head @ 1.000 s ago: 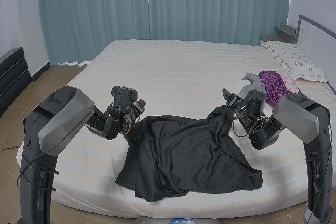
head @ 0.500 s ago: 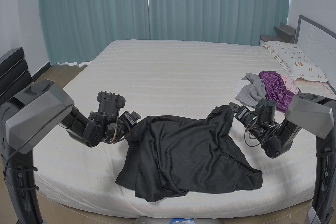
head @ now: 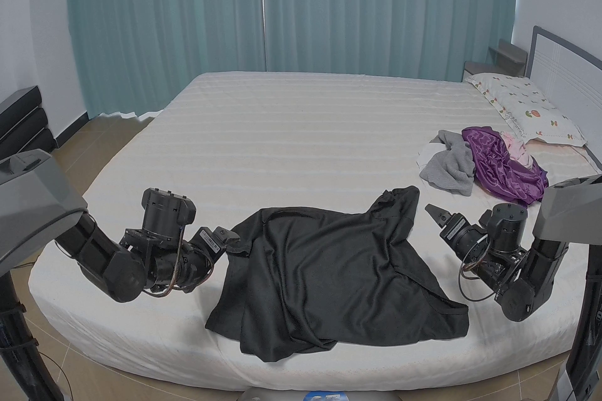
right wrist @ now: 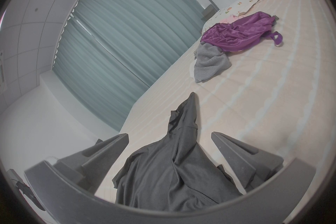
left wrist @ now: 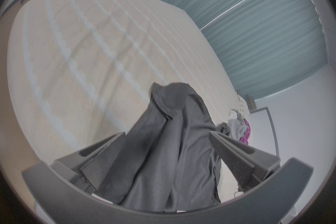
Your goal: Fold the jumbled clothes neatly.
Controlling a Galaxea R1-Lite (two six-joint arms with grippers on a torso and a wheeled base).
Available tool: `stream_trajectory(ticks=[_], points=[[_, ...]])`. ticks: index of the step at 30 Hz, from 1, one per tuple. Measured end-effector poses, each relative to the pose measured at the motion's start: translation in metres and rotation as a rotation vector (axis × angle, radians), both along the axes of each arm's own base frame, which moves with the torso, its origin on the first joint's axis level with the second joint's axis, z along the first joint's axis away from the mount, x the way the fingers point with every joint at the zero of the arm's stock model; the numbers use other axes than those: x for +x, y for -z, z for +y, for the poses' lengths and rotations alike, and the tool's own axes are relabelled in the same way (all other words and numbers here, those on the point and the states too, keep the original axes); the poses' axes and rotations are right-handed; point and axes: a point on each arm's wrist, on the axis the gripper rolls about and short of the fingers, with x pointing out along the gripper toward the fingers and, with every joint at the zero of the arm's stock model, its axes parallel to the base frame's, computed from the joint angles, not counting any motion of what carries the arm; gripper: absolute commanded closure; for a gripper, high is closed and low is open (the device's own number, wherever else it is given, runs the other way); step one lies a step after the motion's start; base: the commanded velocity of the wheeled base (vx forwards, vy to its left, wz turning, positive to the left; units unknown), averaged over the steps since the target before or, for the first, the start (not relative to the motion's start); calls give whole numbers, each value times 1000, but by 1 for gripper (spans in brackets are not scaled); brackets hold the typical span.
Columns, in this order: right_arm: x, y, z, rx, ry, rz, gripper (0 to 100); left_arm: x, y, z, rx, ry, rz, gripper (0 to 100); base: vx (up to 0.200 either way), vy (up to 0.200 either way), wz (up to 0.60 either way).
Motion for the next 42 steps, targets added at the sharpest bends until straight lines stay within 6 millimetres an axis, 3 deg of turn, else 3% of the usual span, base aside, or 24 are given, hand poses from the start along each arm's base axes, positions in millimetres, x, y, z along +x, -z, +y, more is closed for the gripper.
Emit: stream_trajectory(ticks=[8, 16, 20, 28, 42], points=[[-17, 9, -3, 3, -5, 49, 0, -16, -4, 2, -12, 13, 2, 0, 0, 0, 0], [-22, 14, -3, -4, -9, 76, 0, -23, -7, 3, -17, 15, 5, 0, 0, 0, 0], [-24, 16, -2, -8, -13, 89, 0, -25, -6, 3, -16, 15, 8, 0, -200, 0, 0], [-29, 17, 0, -13, -25, 103, 0, -32, -1, 0, 0, 33, 31, 0, -200, 0, 0], [-31, 18, 0, -16, -25, 112, 0, -36, 19, 1, 94, 20, 84, 0, 0, 0, 0]])
